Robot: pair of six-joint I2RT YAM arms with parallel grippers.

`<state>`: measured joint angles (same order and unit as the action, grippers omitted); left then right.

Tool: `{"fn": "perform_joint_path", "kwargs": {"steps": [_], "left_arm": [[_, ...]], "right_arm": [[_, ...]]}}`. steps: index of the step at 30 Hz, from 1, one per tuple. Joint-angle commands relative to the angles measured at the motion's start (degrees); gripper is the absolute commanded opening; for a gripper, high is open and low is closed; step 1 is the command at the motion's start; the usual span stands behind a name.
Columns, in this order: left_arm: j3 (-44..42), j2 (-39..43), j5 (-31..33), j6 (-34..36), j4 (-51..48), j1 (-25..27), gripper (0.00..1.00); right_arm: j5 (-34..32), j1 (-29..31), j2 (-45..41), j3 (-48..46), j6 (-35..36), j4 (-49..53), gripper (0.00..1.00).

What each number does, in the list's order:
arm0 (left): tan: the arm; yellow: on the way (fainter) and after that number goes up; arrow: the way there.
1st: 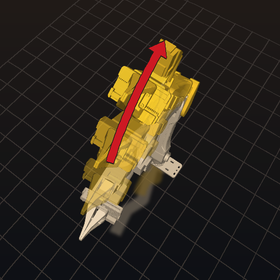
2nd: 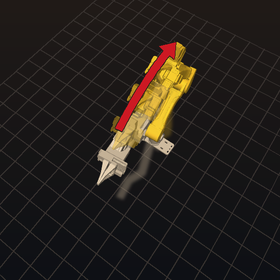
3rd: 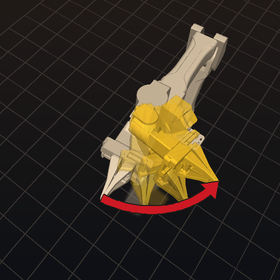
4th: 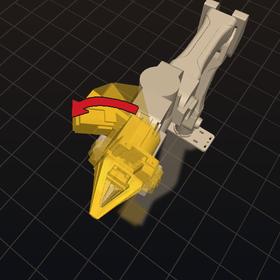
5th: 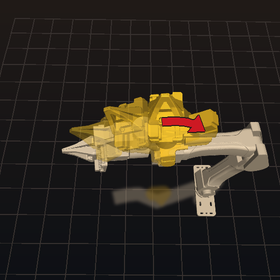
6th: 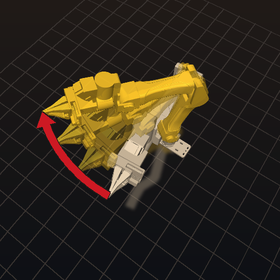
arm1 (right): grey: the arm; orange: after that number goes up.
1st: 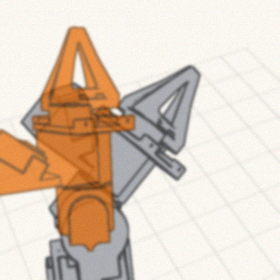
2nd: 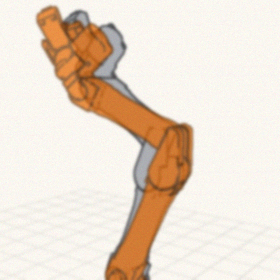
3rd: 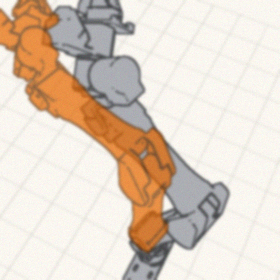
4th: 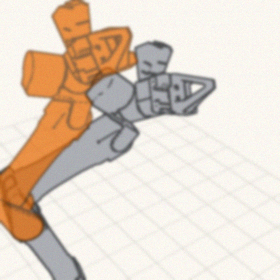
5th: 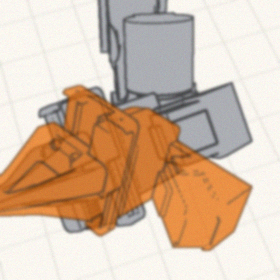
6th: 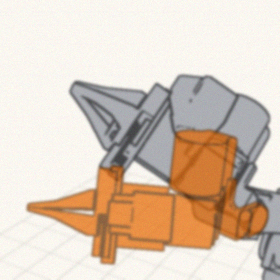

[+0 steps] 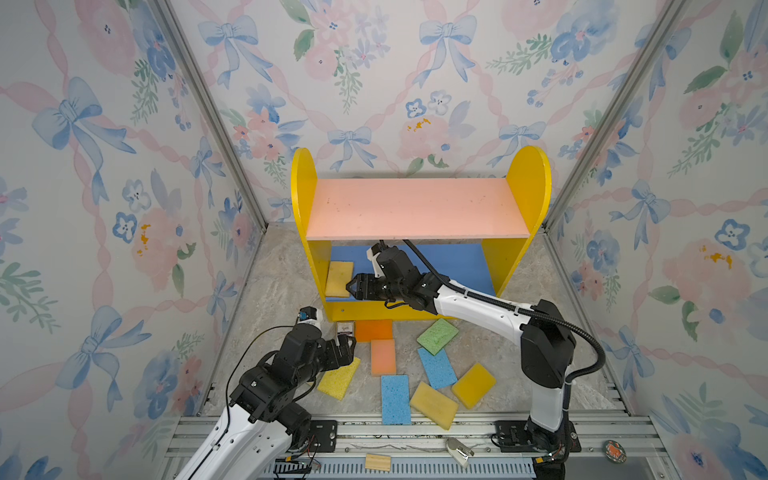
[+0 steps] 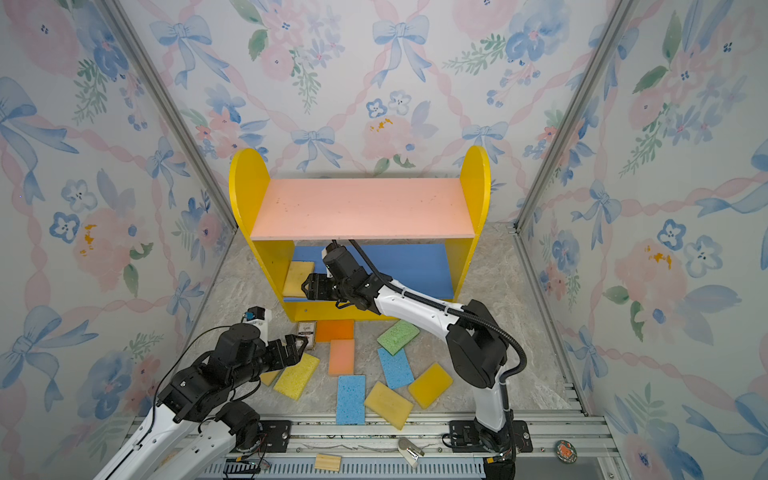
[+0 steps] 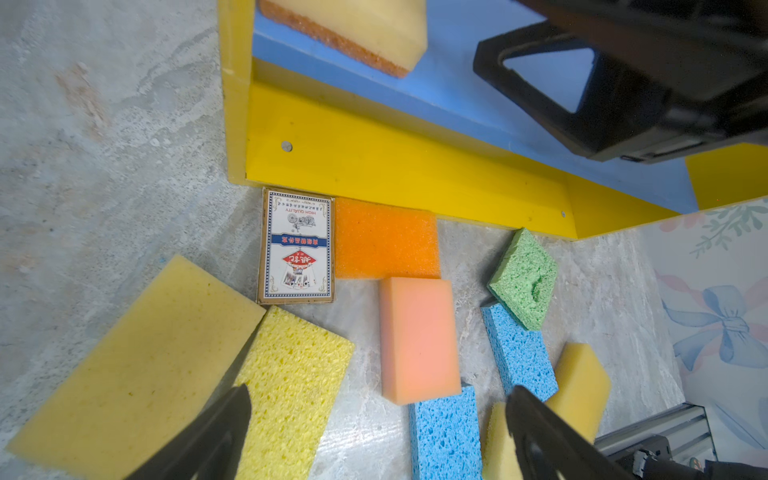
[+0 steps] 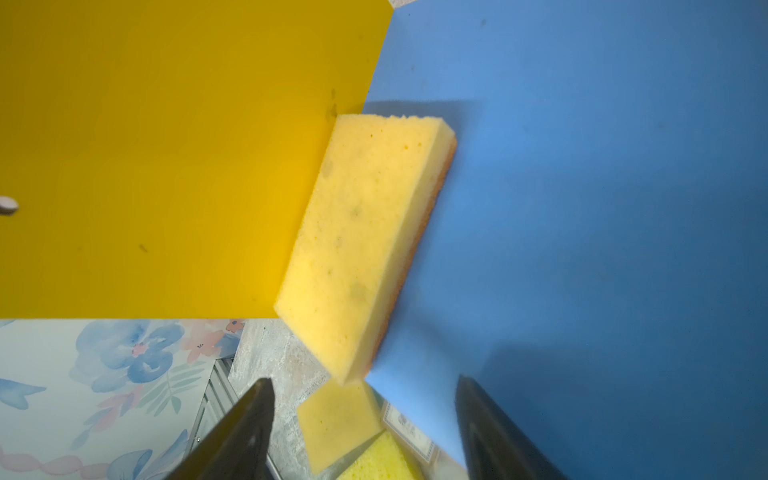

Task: Place and organize the cleaning sponges onto the shelf
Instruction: 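Open the right gripper and withdraw it toward the floor sponges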

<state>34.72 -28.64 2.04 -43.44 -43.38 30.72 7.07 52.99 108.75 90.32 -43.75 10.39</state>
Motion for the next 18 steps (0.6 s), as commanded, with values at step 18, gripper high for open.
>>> {"fn": "perform_joint_path", "kwargs": {"steps": [18], "left_arm": [[-13.1, -8.6, -12.0, -6.3, 33.3, 10.6, 0.97]], "right_arm": [[-15.0, 3.7, -49.8, -51.7, -17.5, 13.0, 0.71]]}}
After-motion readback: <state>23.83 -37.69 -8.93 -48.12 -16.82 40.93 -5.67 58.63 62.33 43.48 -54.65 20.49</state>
